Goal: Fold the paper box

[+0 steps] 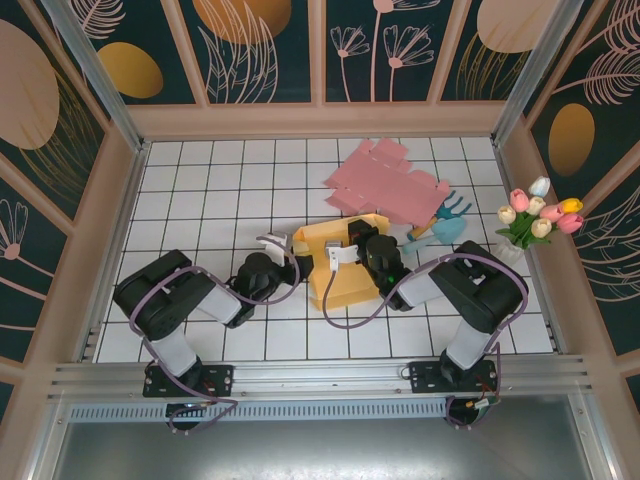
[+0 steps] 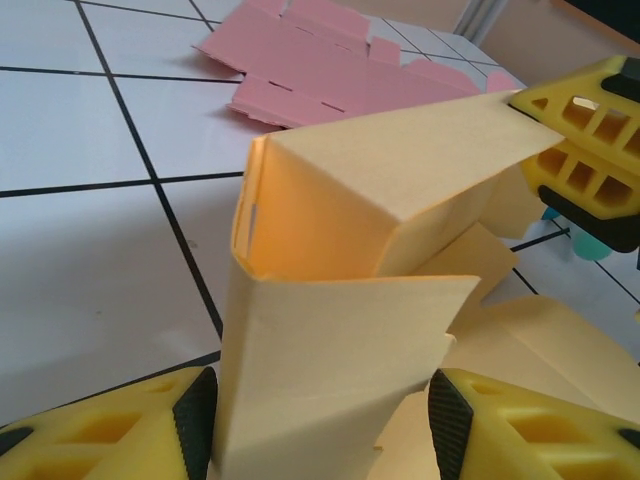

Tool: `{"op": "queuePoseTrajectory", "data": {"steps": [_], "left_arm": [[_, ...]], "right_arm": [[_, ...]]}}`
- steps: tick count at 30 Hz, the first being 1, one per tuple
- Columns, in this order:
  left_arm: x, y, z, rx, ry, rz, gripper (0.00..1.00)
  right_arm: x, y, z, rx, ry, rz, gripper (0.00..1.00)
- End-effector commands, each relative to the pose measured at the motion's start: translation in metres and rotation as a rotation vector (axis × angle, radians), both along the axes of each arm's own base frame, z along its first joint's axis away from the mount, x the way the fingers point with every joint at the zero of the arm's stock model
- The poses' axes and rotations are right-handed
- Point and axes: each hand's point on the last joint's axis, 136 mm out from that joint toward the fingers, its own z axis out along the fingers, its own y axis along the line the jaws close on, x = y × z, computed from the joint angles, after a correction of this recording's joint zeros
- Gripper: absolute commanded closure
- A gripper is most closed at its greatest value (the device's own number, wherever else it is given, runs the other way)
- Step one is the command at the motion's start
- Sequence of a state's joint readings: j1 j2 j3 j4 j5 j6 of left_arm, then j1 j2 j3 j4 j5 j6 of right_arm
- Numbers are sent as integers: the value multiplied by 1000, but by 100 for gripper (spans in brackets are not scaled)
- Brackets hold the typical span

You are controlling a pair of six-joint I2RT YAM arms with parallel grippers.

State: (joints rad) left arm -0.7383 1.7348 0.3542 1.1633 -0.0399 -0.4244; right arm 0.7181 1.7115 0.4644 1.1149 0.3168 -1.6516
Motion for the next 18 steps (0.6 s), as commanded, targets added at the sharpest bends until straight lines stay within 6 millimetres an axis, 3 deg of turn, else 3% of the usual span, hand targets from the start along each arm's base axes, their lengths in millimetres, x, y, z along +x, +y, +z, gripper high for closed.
{"op": "queuePoseTrajectory", "data": {"steps": [1, 10, 14, 18], "left_arm": [[6, -15, 12, -33, -33, -15, 41], [3, -11, 4, -21, -33, -12, 52], [-7, -14, 4, -7, -42, -70, 51], [-18, -12, 13, -5, -64, -111, 42]], "right_arm": [[-15, -6, -54, -150, 144, 31, 100], [-16, -5, -54, -144, 147, 32, 100], [-16, -6, -56, -144, 151, 29, 100], [-16, -7, -57, -144, 157, 24, 100]]}}
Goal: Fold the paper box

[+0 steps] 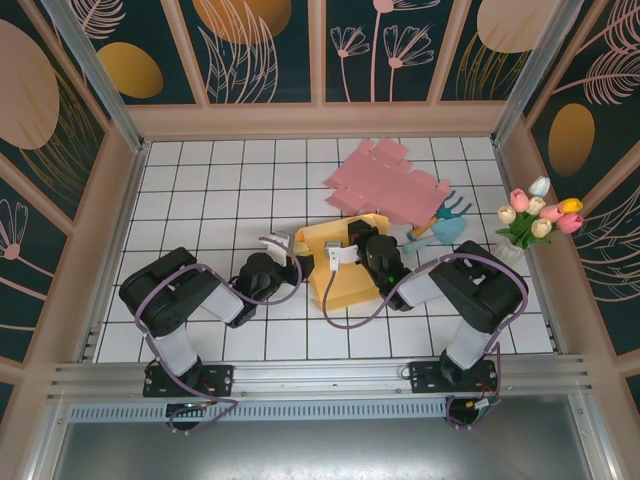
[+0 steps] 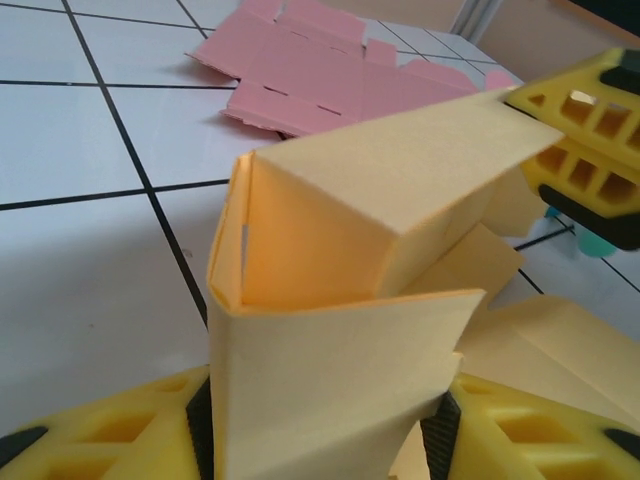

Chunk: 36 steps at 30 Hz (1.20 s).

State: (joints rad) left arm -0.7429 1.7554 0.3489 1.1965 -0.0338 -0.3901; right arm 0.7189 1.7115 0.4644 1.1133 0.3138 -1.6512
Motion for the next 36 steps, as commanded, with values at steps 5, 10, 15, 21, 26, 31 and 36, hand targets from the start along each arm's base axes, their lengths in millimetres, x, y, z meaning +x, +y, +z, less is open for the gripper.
{"op": "queuePoseTrajectory", "data": {"steps": [5, 10, 15, 21, 26, 31, 36], "left_arm": [[-24, 0, 33, -25, -71, -90, 39], [-32, 12, 36, -21, -90, -76, 39], [-27, 33, 17, 14, -58, 13, 42], [-27, 37, 9, -34, -40, -4, 42], [-18, 27, 8, -40, -39, -46, 41], [-13, 19, 13, -46, -50, -76, 41], [-1, 17, 12, -4, -47, -48, 41]], "right_arm": [[-15, -8, -56, -141, 157, 20, 100], [-15, -9, -55, -139, 158, 16, 100], [-16, -10, -55, -138, 161, 14, 100], [-16, -9, -54, -141, 162, 17, 100], [-16, -10, -57, -148, 167, 16, 100], [-16, -9, -59, -154, 169, 21, 100], [-15, -8, -59, -149, 169, 21, 100]]}}
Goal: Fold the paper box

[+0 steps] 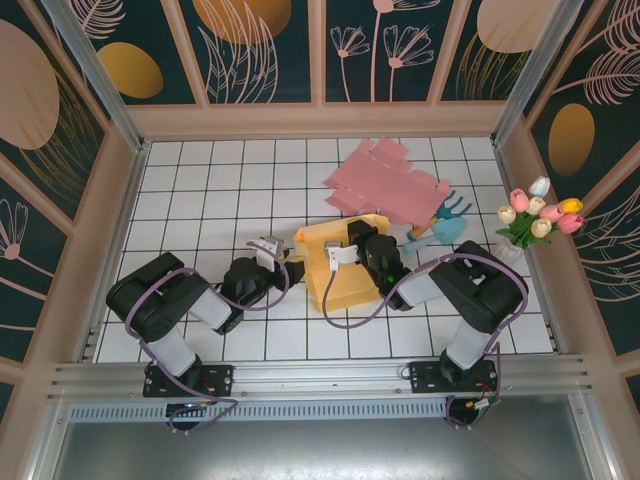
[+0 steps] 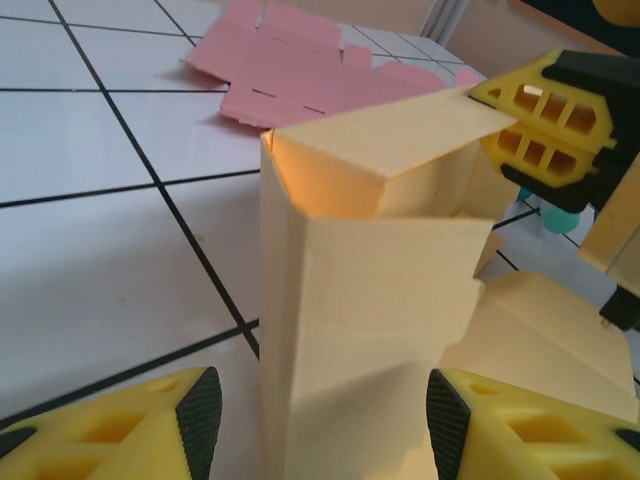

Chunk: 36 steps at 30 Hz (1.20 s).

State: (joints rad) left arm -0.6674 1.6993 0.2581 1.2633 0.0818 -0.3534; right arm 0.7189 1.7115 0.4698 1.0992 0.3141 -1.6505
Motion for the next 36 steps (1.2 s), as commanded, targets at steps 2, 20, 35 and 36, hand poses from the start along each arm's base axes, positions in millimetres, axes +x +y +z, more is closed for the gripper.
{"op": "queuePoseTrajectory", "data": {"steps": [2, 20, 35, 36], "left_arm": [[12, -6, 3, 29, -14, -1, 42], [31, -19, -26, 65, 39, 10, 48], [41, -20, -25, 65, 44, 104, 48], [43, -22, -25, 70, 46, 116, 48]], "right_arm": [[-16, -8, -57, -146, 160, 23, 100], [-17, -8, -54, -150, 156, 26, 100], [-20, 1, -37, -119, 119, 35, 100], [-20, 1, -35, -116, 116, 35, 100]]}}
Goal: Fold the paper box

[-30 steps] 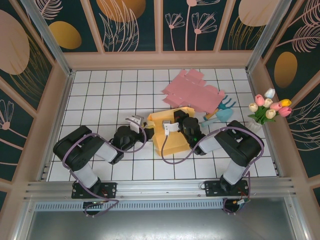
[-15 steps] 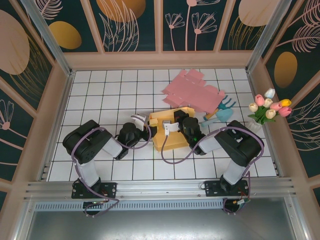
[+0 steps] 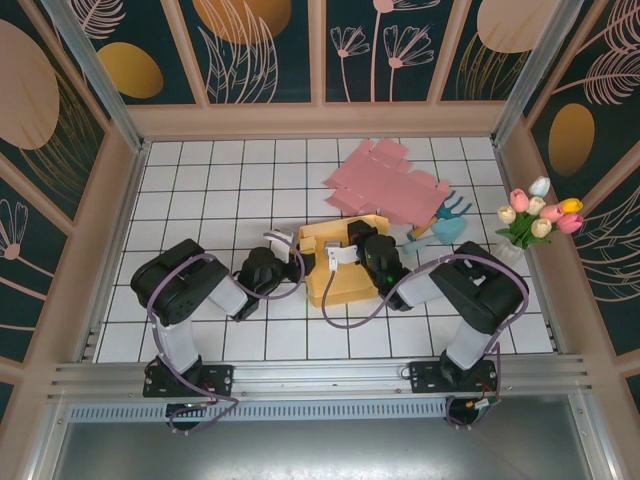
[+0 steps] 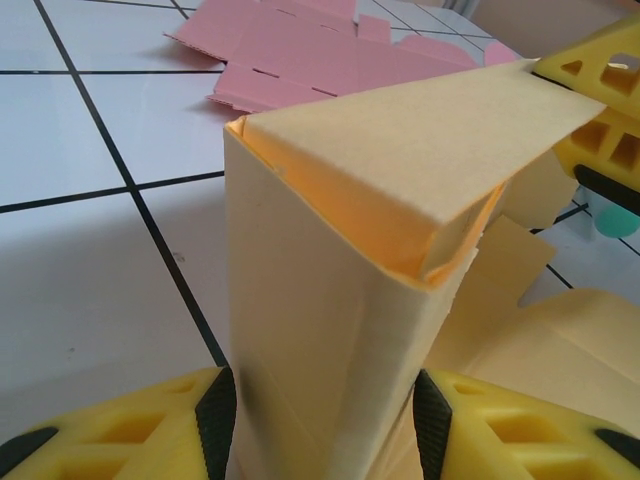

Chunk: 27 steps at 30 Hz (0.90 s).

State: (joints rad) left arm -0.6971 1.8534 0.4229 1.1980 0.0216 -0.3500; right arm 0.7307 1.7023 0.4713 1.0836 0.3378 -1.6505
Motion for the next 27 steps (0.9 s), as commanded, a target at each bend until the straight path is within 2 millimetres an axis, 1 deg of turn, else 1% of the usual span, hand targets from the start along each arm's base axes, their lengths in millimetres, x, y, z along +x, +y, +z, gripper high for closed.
{"op": "queuePoseTrajectory", "data": {"steps": [1, 5, 9, 13, 15, 17, 19, 21, 23, 25, 27], "left_arm": [[16, 2, -4, 28, 15, 101, 49], [18, -5, 0, 45, 5, 162, 49], [24, -4, -1, 55, 4, 205, 51], [31, 9, -8, 86, 8, 291, 56], [36, 24, -13, 118, 14, 380, 61], [40, 44, -17, 155, 23, 492, 62], [40, 67, -24, 199, 37, 614, 64], [38, 84, -27, 245, 44, 696, 67], [38, 95, -28, 295, 45, 760, 76], [37, 107, -30, 340, 45, 819, 77], [35, 111, -31, 362, 43, 841, 81]], "right_arm": [[-19, 2, -35, -105, 114, 46, 100], [-22, 3, -33, -96, 112, 51, 100], [-25, 3, -34, -92, 112, 51, 100], [-26, 3, -38, -98, 119, 53, 100], [-26, 2, -40, -104, 122, 48, 100], [-25, 2, -40, -99, 122, 44, 100], [-24, 0, -40, -92, 125, 38, 100], [-23, -3, -40, -90, 127, 26, 100], [-21, -5, -39, -84, 128, 16, 100], [-20, -7, -38, -76, 130, 8, 100], [-20, -8, -39, -74, 131, 2, 100]]}}
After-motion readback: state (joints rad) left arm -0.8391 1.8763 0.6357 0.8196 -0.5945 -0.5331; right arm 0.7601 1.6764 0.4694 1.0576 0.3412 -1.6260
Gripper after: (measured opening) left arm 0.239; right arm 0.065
